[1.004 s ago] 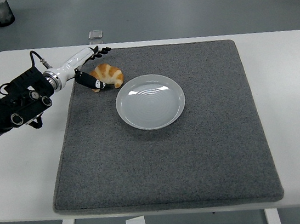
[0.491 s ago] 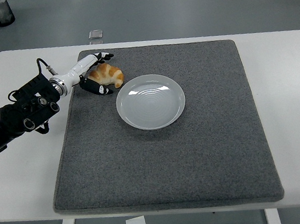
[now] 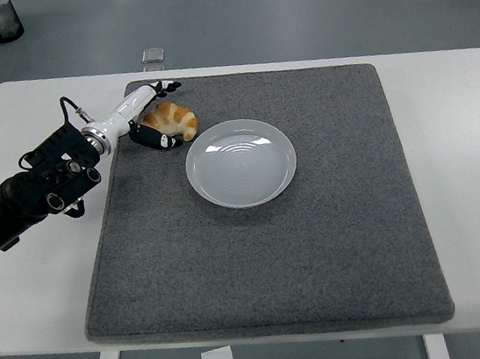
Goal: Place the bread on the plate
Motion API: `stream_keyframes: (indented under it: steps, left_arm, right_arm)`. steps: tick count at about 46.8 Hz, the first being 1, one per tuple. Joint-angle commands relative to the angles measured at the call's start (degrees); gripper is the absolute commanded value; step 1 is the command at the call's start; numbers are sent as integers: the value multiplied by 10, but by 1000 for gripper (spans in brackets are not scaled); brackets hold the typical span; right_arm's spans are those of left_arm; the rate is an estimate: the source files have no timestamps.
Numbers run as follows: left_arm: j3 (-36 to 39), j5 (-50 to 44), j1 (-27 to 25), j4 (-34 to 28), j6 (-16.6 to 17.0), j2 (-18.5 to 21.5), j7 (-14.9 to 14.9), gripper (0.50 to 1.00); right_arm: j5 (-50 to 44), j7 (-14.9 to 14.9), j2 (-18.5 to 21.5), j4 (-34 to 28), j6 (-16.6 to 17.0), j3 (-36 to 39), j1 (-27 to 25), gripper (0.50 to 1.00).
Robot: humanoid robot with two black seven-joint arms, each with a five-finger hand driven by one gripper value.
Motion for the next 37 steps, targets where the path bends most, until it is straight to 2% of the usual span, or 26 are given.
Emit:
stream_keyframes:
  steps: [1, 7, 9, 11, 13, 15, 21, 27, 37]
  left_arm:
    - [-1, -1, 0, 0, 0, 0, 0, 958]
    - [-1, -1, 1, 2, 0, 0, 0, 934]
    - [-1, -1, 1, 2, -1, 0, 0, 898]
    - [-1, -1, 1, 2, -1, 0, 0, 883]
    - [-1, -1, 2, 2, -1, 0, 0, 827]
    - [-2, -1, 2, 2, -1, 0, 0, 814]
    - [-1, -2, 12, 2, -1, 2, 0, 688]
    - [0, -1, 14, 2, -1, 3, -1, 500]
    - [-8, -2, 8, 3, 5, 4, -1, 500]
  right_arm:
    - [0, 0, 0, 0, 0, -1, 0, 952]
    - [0, 0, 0, 0, 0, 0, 0, 952]
    - [0, 0, 0, 0, 0, 0, 0, 952]
    - [0, 0, 0, 0, 0, 0, 0, 952]
    - [0, 0, 0, 0, 0, 0, 0, 952]
    - [0, 0, 0, -1, 0, 0, 0, 952]
    - [0, 0, 0, -1, 0, 0, 0, 952]
    - [0, 0, 0, -1, 0, 0, 0, 952]
    - [0, 0, 0, -1, 0, 0, 0, 952]
